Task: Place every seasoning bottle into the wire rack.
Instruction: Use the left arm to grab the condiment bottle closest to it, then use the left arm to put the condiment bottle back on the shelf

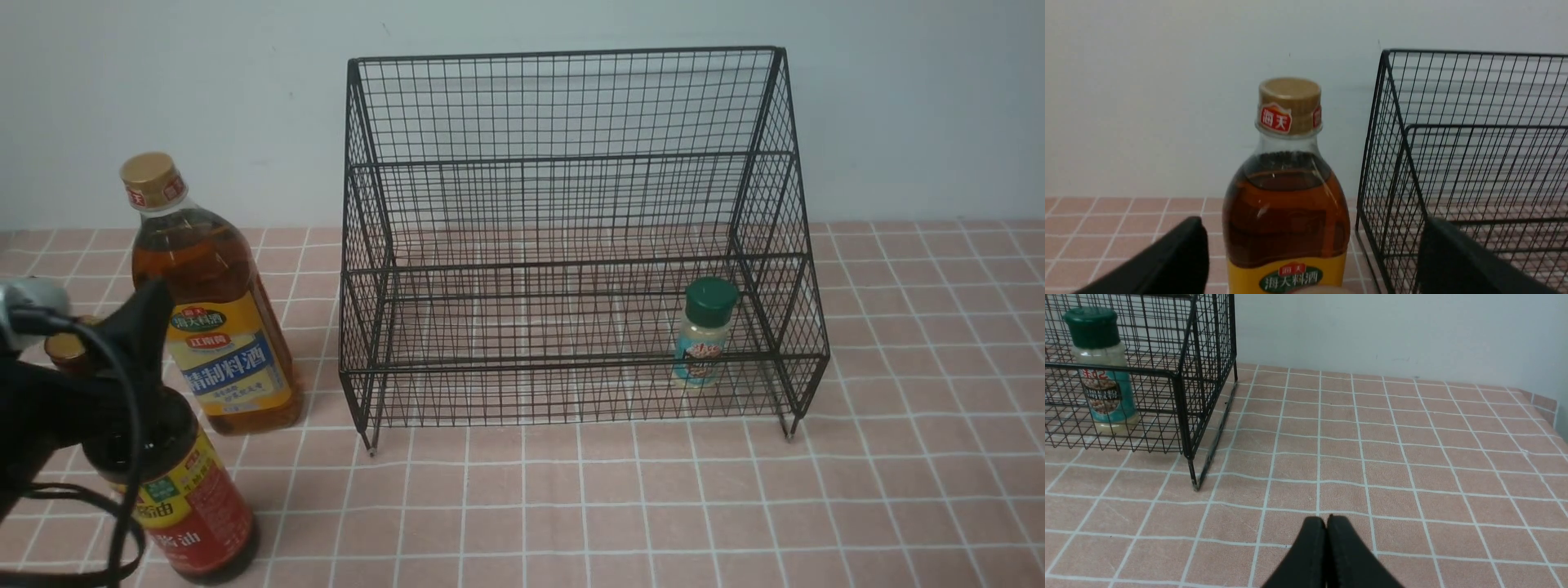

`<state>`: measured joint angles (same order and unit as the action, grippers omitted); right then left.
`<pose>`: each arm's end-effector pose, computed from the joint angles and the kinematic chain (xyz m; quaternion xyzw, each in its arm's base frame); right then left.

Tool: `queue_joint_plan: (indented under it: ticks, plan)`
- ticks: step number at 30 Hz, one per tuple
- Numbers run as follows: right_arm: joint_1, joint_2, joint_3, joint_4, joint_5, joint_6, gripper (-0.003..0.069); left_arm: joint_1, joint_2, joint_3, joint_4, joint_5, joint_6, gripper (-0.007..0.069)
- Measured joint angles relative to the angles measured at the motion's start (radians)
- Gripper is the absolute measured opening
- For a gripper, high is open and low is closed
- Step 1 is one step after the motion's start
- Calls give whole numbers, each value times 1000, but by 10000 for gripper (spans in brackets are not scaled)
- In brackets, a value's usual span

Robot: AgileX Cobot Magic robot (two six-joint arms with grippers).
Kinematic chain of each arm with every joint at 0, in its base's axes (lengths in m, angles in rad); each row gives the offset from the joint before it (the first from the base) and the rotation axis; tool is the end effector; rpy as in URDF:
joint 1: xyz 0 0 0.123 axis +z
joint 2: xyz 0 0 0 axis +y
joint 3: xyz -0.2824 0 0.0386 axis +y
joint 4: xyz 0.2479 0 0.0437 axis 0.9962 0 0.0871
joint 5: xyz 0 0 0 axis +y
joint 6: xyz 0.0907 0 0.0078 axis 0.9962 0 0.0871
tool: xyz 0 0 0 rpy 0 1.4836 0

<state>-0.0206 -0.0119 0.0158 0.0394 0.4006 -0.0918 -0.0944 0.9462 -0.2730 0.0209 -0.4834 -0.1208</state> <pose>0.0517 0.0003 0.1725 -0.0186 0.8096 -0.0161 0.5864 0.1769 -0.0176 0.2448 0.0003 0.7425 -0.0694 0.6663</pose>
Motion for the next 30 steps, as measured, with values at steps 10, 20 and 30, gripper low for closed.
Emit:
queue_joint_plan:
  ticks: [10, 20, 30]
  plan:
    - [0, 0, 0, 0, 0, 0, -15, 0, 148, -7, -4, -93, -5, 367]
    - [0, 0, 0, 0, 0, -1, -15, 1, 85, -38, 253, -75, -283, 259]
    - [0, 0, 0, 0, 0, -1, -15, 1, 3, -350, 666, -61, -653, 258]
